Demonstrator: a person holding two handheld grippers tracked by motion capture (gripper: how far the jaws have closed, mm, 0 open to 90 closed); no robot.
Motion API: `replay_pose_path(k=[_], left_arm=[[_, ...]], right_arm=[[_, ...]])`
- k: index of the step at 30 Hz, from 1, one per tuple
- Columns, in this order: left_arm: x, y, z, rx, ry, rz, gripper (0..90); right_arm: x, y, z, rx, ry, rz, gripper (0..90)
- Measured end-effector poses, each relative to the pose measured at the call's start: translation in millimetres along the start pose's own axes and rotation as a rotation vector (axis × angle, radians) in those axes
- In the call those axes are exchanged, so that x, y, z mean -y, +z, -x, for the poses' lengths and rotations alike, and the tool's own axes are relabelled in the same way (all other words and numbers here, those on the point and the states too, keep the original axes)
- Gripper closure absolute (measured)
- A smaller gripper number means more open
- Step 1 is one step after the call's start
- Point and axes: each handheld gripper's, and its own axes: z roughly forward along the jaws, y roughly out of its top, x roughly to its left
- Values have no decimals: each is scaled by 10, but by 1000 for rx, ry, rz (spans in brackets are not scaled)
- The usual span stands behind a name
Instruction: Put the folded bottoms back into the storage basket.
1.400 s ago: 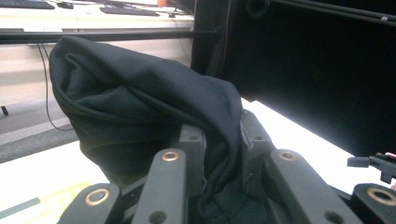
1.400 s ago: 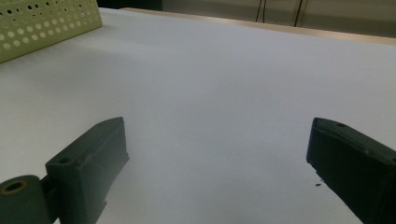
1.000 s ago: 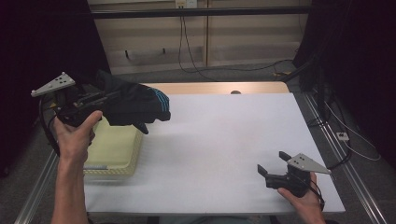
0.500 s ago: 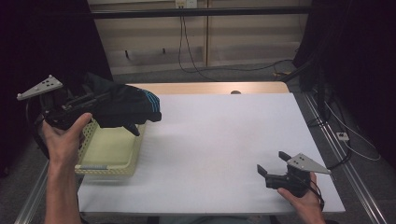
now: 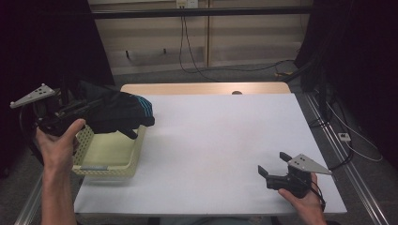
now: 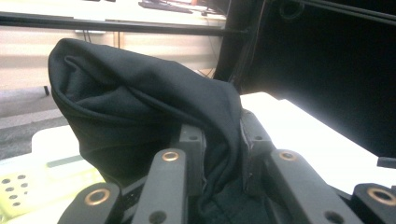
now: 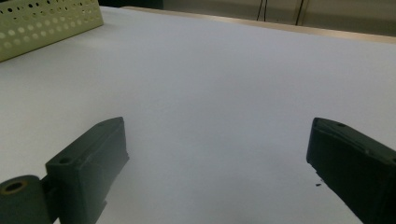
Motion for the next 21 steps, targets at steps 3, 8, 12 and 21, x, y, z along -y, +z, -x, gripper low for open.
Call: replay_pose_path(k=[3,8,12,21], left_arm=[[12,-27,-28,-6,-7,1,755],[30,-74,-78,-19,-15,-2,755],[63,-75,-121,-22,-30,-6,755],[169,-74,-236,-31,-54,-32,755]], right_arm=[[0,4,3,2,1,3,51],[-1,2,-3,0,1,0,51],[-3,-2,-1,-1,1,1,51],[-2,8,-4,-2,3,0,50]])
